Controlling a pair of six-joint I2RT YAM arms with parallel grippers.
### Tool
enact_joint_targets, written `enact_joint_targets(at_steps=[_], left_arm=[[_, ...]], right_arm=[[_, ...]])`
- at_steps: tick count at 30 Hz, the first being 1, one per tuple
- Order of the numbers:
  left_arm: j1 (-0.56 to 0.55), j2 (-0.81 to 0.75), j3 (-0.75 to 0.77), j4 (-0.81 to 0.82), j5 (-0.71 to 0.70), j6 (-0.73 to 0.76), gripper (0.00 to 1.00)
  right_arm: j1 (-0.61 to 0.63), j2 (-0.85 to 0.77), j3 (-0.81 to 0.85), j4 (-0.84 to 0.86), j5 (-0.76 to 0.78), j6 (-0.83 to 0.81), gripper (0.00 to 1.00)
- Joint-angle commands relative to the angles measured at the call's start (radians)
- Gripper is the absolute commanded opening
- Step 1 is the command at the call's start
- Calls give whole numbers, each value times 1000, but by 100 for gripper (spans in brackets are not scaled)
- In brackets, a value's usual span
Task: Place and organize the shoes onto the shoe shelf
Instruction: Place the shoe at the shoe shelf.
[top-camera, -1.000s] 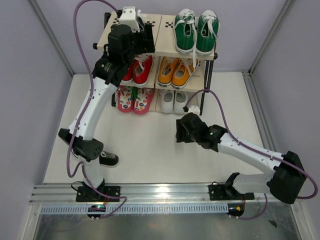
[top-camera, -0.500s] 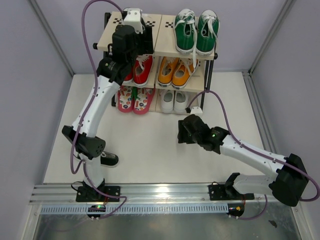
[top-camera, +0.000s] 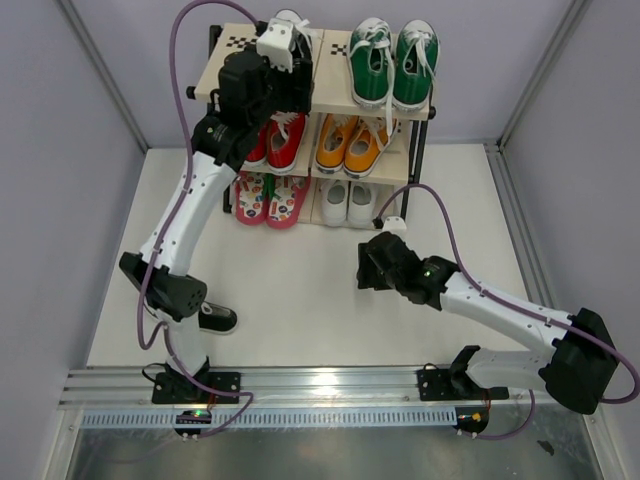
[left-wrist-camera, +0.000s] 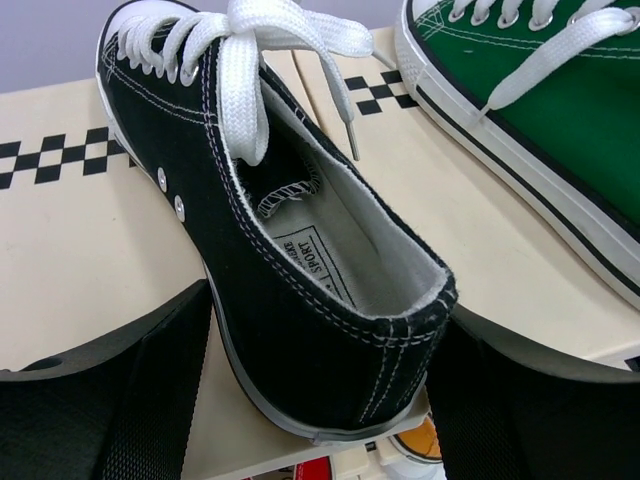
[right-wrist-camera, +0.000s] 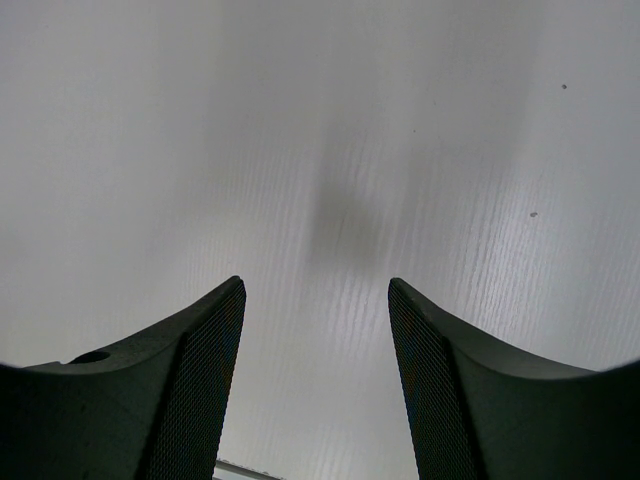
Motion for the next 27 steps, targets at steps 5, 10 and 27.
enact_joint_targets(at_steps=[5,10,27], left_arm=[[9,-89,-77,-29,154,99,72],[78,-157,-160,17,205,41,72],[93,-82,-92,34,125,-97,76]], right_arm=[[0,-49,-24,32,28,23,64],[0,-67,-36,34,30,23,64],[0,-92,-42,8,48,36,64]])
